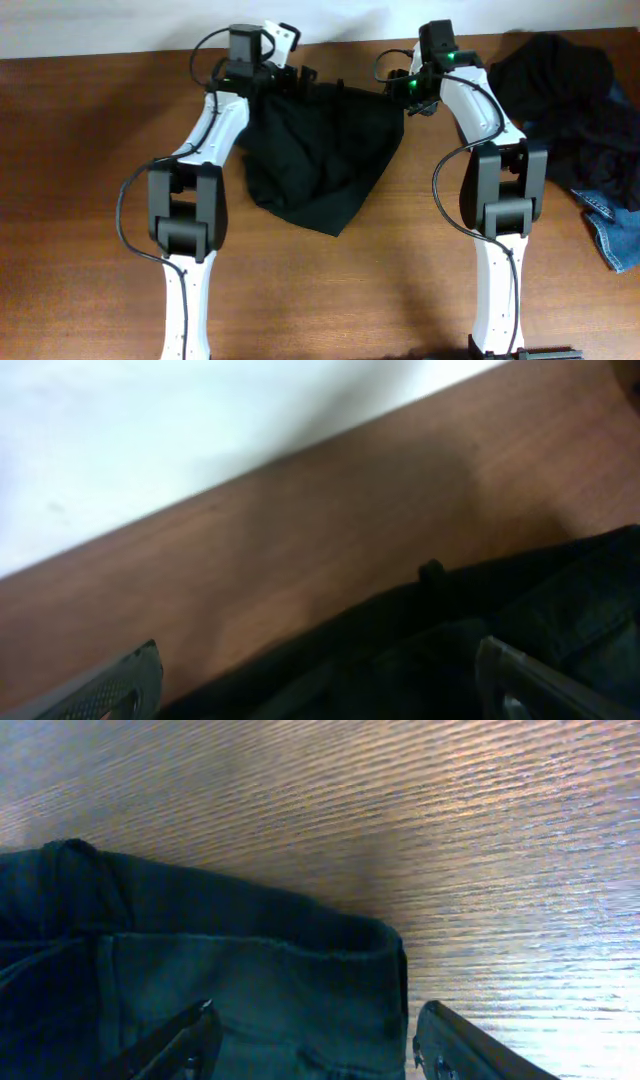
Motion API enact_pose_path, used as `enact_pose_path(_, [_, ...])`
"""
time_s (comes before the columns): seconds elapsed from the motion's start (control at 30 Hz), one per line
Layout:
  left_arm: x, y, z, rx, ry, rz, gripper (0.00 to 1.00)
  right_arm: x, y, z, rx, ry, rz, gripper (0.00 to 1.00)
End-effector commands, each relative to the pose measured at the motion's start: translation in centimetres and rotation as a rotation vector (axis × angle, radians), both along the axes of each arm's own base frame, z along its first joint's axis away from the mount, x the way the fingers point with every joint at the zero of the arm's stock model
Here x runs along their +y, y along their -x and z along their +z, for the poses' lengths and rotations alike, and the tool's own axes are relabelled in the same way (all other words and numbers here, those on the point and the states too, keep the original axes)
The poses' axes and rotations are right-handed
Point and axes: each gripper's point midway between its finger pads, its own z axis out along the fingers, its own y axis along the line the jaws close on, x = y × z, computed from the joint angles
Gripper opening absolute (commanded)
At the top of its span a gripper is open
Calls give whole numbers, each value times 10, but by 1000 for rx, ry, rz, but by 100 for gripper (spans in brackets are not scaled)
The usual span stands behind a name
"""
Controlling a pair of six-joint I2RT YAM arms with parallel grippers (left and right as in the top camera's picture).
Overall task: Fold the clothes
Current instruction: 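Grasp the pants waistband with both grippers at its two corners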
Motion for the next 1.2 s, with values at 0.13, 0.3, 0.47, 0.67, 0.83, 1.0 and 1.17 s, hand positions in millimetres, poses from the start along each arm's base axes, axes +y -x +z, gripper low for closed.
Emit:
enact_pose_path(0.13, [-21, 1, -16, -20, -78, -9, 99, 3, 1, -20, 29, 1, -6, 68])
enact_pose_path(0.3, [-19, 10, -33, 27, -115, -31, 99, 5, -1, -20, 21, 1, -2, 68])
enact_pose_path(0.47, [-18, 22, -55, 86, -158, -68, 98, 10, -1, -19, 18, 1, 6, 68])
enact_pose_path(0.67, [-38, 41, -56, 103, -218, -171, 99, 18, 0, -19, 17, 1, 20, 68])
enact_pose_path(0.83, [-49, 54, -59, 115, -261, -226, 98, 25, 2, -19, 20, 2, 32, 68])
enact_pose_path(1.0, [-48, 56, -61, 125, -263, -227, 42, 25, 4, -20, 29, 3, 32, 23])
enact_pose_path(1.17, [-44, 46, -52, 111, -269, -174, 0, 22, 4, -20, 28, 5, 28, 4])
